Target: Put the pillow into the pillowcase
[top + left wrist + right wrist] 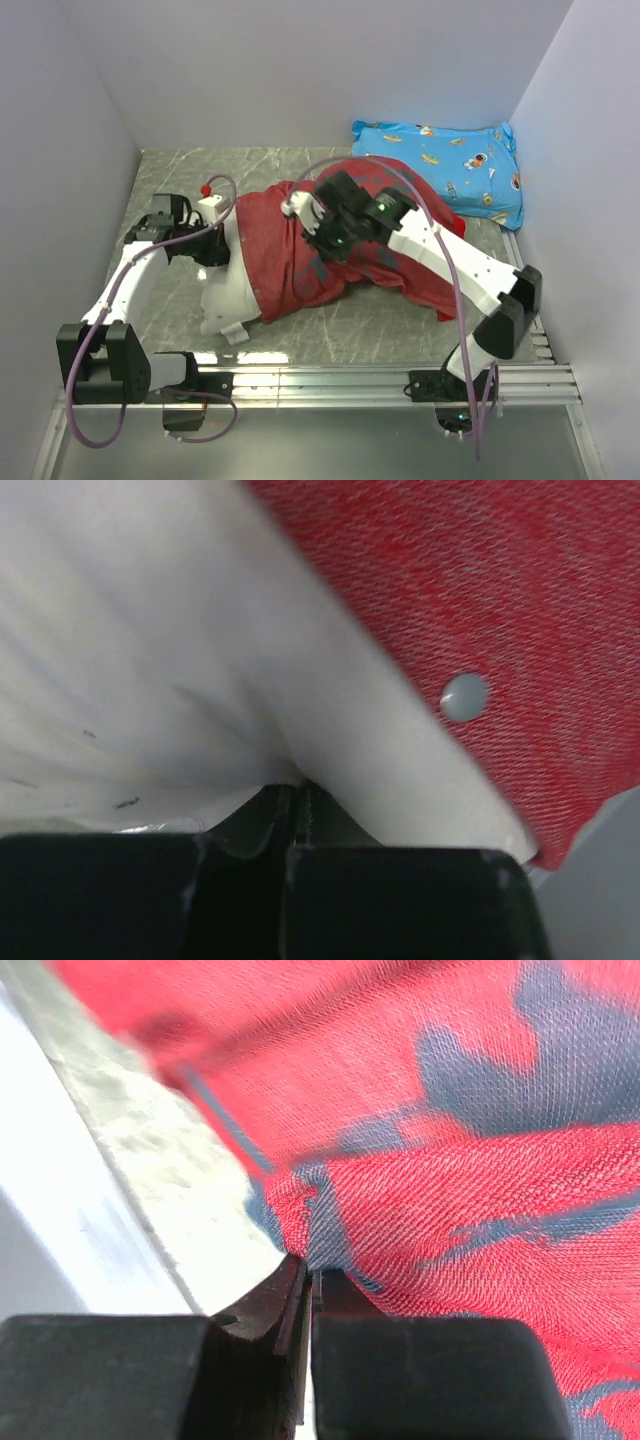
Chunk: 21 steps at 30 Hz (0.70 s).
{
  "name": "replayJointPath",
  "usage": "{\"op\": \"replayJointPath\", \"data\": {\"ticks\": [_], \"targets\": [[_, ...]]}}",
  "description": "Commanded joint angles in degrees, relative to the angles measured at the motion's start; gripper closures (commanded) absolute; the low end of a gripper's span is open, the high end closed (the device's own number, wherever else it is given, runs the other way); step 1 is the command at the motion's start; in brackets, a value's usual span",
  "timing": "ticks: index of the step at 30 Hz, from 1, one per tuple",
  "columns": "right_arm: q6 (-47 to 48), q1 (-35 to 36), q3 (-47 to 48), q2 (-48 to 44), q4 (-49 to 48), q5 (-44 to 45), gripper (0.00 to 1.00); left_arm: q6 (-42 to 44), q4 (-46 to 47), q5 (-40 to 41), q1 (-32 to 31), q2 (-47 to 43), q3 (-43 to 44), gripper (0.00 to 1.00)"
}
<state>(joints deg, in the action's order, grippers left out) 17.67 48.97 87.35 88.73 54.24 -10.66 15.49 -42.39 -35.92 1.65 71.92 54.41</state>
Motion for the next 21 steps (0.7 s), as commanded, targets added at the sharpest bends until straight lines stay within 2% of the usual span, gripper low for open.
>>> {"op": "replayJointPath", "data": {"ticks": [1, 3, 6, 9, 11, 12, 15, 21], "targets": [[-0.18, 2.7, 17.29, 4.95, -0.56, -15.0, 1.0, -15.11, 11.67, -12.57, -4.99, -2.39, -2.11, 1.0], [-0.62, 2.88, 27.37, 9.24, 0.69, -17.11, 1.0, -25.97, 17.49, -14.26, -6.3, -3.62, -4.74, 1.0], [-0.88, 3.41, 36.62, 13.99, 2.09, -17.99, 1.0, -35.13, 26.91, -14.97, -8.84, -7.05, -8.43, 1.0], [-0.98, 4.9, 40.34, 16.56, 4.03, -22.2, 1.0, -43.83, 36.13, -14.53, -9.38, -10.74, -11.94, 1.0], [1.21, 6.92, 39.05, 15.95, 5.09, -23.36, 1.0, -49.9, 40.35, -15.23, -9.3, -13.11, -14.06, 1.0], [4.27, 9.1, 36.51, 14.38, 4.31, -21.44, 1.0, -51.85, 44.98, -14.88, -9.21, -14.17, -14.68, 1.0], [6.93, 9.3, 33.15, 11.91, -5.69, -13.88, 1.0, -56.34, 49.59, -11.29, -8.42, -18.47, -15.13, 1.0], [6.24, 5.53, 46.3, 18.22, -16.96, -5.45, 1.0, -55.74, 47.58, -4.52, -2.37, -24.63, -11.26, 1.0]]}}
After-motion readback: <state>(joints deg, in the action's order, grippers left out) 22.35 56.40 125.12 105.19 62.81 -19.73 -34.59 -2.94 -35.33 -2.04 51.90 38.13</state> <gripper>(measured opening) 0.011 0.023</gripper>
